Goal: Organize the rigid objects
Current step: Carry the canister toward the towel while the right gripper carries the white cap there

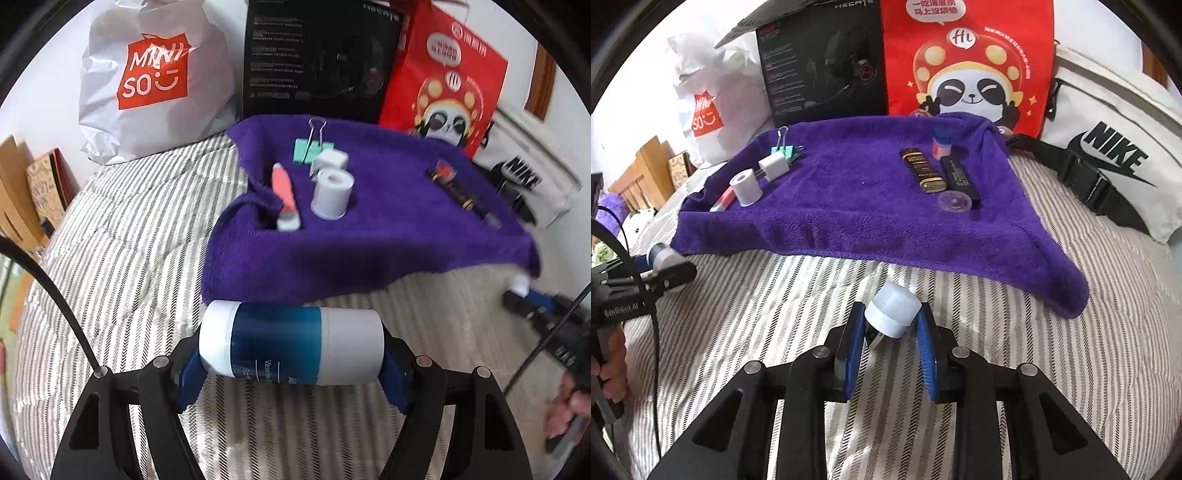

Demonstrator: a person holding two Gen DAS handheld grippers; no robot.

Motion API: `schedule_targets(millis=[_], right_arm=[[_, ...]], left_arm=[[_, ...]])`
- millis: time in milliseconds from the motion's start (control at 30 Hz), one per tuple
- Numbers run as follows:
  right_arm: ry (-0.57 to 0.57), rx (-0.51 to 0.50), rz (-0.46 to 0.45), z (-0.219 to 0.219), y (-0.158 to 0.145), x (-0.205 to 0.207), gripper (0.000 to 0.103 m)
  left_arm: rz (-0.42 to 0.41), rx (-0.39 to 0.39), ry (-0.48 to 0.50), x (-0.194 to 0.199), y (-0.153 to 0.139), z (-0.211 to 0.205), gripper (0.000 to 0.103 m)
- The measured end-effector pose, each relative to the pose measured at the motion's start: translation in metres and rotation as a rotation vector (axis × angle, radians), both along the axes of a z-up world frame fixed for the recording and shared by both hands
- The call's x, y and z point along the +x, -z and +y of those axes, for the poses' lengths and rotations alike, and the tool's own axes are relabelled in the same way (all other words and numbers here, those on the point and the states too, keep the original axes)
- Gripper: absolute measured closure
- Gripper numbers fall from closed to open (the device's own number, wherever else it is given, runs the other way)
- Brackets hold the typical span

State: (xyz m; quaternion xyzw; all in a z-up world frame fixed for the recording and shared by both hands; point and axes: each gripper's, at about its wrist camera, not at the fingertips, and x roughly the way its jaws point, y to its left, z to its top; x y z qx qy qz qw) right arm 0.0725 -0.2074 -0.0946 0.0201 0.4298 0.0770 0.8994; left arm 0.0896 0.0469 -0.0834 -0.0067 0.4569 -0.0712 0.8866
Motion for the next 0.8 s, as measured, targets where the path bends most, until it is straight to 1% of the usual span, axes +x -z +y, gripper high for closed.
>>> schedule_targets(millis=[33,133,200,300,367,433,500,800], right_arm=[[0.000,0.005,-0.001,0.000,-0.001,-0.001,0.075],[-0.008,0.013,-0.011,0.000,-0.007,-0.004,0.075],[-0.011,0.019,-0.028,0.000,-0.014,-0.006,0.075],[-0.030,0.035,-0.047,-0.001,-0.025,-0.007,0.075],[-0.050,0.050,-0.037,-0.001,-0.029,-0.004,0.075],[-0.062,0.053,-0.039,0.000,-0.031,-0.001,0.075],[-0.076,0.039,-0.041,0.000,-0.032,0.003,0.075],[-0.083,0.093,-0.054,-0.009,-0.043,0.032,0.075]], left_arm=[[-0.005,-0.004,0.001,0.000,-0.004,0.000,0.028],[-0.030,0.028,0.025,-0.002,-0.014,-0.007,0.028],[-0.034,0.037,0.033,-0.002,-0.021,-0.009,0.028],[-0.043,0.024,0.038,-0.001,-0.030,-0.010,0.028],[-0.071,0.029,0.024,0.000,-0.036,-0.010,0.028],[-0.079,0.032,0.034,0.004,-0.042,-0.012,0.028],[-0.091,0.014,0.035,0.007,-0.047,-0.011,0.028],[-0.065,-0.014,0.044,0.036,-0.047,-0.016,0.028]])
